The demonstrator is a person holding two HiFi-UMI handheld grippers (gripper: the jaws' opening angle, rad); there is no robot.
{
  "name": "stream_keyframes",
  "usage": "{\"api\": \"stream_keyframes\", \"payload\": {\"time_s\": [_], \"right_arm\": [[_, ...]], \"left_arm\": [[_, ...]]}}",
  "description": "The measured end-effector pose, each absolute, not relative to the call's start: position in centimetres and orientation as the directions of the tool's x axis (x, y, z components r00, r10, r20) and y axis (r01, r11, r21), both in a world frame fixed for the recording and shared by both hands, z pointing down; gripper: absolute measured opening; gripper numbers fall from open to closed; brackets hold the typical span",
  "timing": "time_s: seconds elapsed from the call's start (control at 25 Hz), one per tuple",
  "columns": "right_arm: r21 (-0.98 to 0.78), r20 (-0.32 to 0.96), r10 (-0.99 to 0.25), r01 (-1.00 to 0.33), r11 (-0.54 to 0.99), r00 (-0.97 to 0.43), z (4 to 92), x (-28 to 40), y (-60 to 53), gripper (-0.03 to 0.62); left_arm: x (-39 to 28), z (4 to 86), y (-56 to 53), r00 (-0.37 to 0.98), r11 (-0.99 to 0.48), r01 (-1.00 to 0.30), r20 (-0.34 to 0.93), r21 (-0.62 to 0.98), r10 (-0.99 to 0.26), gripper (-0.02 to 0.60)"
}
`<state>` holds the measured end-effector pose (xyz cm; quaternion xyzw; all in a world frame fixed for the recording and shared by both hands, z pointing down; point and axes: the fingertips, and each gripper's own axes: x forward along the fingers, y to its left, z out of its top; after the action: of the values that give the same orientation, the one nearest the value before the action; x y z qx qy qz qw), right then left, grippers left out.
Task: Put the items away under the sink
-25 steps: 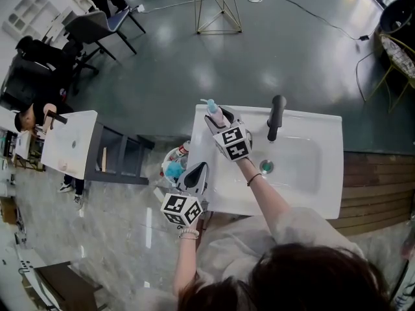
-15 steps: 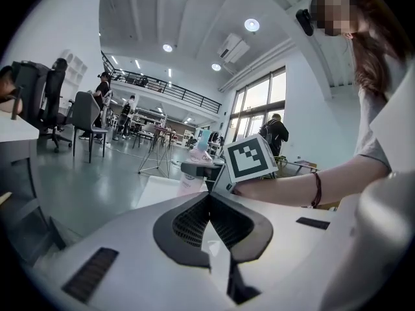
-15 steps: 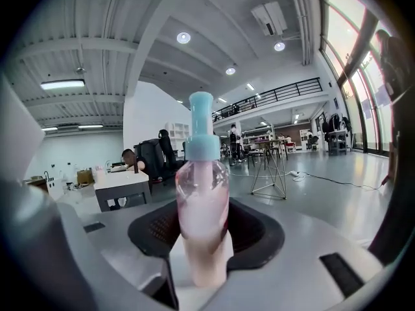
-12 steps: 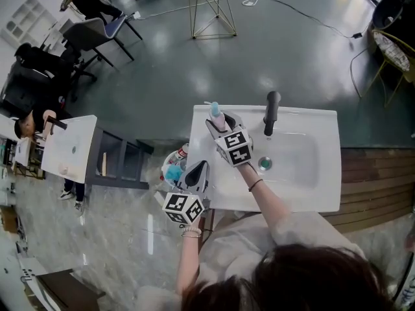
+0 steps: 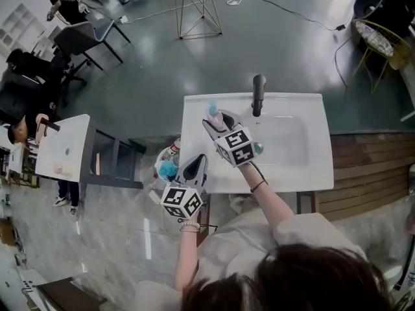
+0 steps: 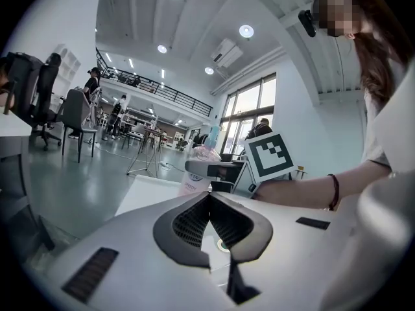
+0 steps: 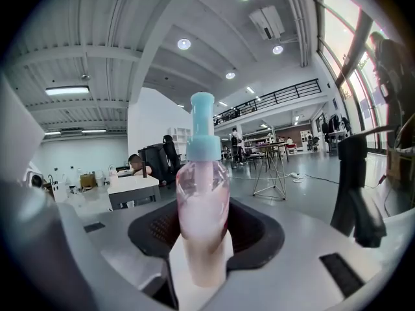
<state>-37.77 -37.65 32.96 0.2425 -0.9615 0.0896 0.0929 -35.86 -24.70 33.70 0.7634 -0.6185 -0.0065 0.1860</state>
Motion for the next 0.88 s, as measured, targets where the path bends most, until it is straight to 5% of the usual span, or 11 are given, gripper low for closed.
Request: {"api": "stream_keyframes", "payload": {"time_s": [0.88], "right_arm": [[-0.098, 0.175, -0.534, -0.554, 0.827, -0.827, 28.6, -30.1, -25.9, 0.204]], "left_arm": [[-31.0, 31.1, -16.0, 0.368, -0.317, -0.907, 0.153, 0.279, -0.917, 0.000]]}}
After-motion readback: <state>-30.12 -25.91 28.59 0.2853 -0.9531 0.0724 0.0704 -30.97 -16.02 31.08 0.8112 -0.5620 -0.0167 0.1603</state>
